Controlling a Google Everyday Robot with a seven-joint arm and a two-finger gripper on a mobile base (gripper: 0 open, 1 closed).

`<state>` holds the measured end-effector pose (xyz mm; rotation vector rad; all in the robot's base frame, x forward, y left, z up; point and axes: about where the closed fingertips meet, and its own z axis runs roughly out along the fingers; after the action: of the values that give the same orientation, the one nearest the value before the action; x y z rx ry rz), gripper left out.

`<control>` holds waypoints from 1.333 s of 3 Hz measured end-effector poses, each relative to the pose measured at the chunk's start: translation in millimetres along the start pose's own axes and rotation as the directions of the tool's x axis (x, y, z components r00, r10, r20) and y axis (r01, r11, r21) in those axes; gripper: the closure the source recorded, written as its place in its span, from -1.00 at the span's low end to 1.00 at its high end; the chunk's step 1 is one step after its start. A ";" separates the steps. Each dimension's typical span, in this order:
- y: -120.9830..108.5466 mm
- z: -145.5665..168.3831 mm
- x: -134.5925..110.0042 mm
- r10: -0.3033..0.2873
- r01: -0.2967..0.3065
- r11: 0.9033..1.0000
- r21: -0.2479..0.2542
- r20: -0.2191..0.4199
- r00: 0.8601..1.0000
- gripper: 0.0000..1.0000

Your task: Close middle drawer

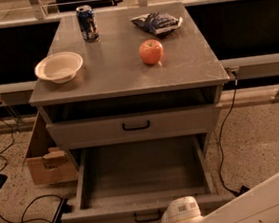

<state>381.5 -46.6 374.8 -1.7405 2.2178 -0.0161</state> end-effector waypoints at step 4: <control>-113.3 15.2 -28.8 -0.045 0.046 0.997 0.055 -0.006 0.999 1.00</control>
Offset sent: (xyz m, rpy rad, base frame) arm 0.2455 -0.0314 0.0237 -0.1221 -0.1478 0.0665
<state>498.3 -45.6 390.5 -1.7628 2.1596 -0.0904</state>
